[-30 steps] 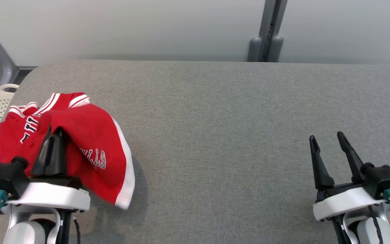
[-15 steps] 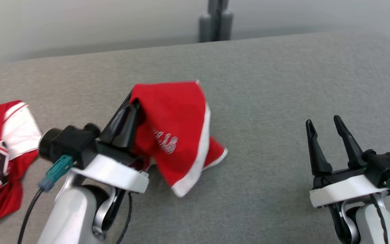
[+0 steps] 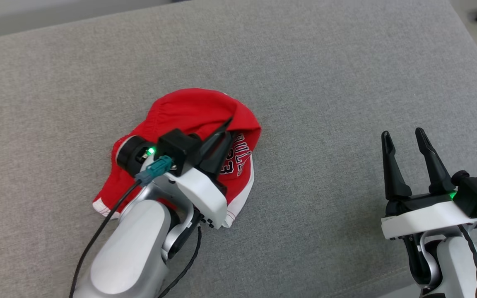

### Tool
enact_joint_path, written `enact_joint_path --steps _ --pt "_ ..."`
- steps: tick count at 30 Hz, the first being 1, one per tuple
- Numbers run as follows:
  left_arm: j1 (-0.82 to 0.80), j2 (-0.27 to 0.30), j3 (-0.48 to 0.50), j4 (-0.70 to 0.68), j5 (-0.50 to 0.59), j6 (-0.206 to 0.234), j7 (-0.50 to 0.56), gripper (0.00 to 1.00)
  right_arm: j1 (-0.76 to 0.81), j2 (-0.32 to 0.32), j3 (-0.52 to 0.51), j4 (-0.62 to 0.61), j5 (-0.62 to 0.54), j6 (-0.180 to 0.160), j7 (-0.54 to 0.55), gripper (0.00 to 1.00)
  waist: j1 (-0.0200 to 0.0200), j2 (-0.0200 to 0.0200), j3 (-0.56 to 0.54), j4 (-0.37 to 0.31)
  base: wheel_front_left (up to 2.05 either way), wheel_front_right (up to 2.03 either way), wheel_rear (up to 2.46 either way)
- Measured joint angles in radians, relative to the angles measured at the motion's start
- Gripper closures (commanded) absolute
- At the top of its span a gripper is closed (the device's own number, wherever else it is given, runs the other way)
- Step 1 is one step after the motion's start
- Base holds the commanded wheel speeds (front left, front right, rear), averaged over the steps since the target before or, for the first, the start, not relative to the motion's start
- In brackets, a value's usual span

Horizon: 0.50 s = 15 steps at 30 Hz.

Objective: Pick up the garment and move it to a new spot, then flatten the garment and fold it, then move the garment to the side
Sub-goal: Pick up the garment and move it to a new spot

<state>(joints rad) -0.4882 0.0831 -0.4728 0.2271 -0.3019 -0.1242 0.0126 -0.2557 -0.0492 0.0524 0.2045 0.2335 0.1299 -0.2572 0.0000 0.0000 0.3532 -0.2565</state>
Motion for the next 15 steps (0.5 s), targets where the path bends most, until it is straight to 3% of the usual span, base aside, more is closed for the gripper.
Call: enact_joint_path --steps 4,5,7,8,15 --pt "-0.034 -0.002 -0.052 0.077 -0.016 -0.003 0.004 1.0 -0.011 0.001 0.013 0.011 0.012 0.0 -0.002 0.0 0.0 0.0 0.021 -0.01 0.0 0.0 0.0" --pt "-0.042 -0.004 -0.061 0.09 -0.018 -0.003 0.003 0.79 -0.017 0.001 0.014 0.011 0.014 0.0 -0.003 0.0 0.0 0.0 0.021 -0.008 0.0 0.0 0.0" --pt "-0.049 -0.004 -0.068 0.102 -0.02 -0.004 -0.001 0.05 -0.023 0.0 0.014 0.009 0.015 0.0 -0.003 0.0 0.0 0.0 0.02 -0.005 0.0 0.0 0.0" --pt "-0.054 -0.003 -0.073 0.111 -0.02 -0.005 -0.009 0.0 -0.025 0.001 0.015 0.008 0.016 0.0 -0.003 0.0 0.0 0.0 0.017 -0.002 0.0 0.0 0.0" --pt "-0.041 0.005 -0.087 0.128 -0.026 0.002 -0.06 0.0 -0.018 0.001 0.004 0.014 0.01 0.0 -0.003 0.0 0.0 0.0 -0.023 0.036 0.0 0.0 0.0"
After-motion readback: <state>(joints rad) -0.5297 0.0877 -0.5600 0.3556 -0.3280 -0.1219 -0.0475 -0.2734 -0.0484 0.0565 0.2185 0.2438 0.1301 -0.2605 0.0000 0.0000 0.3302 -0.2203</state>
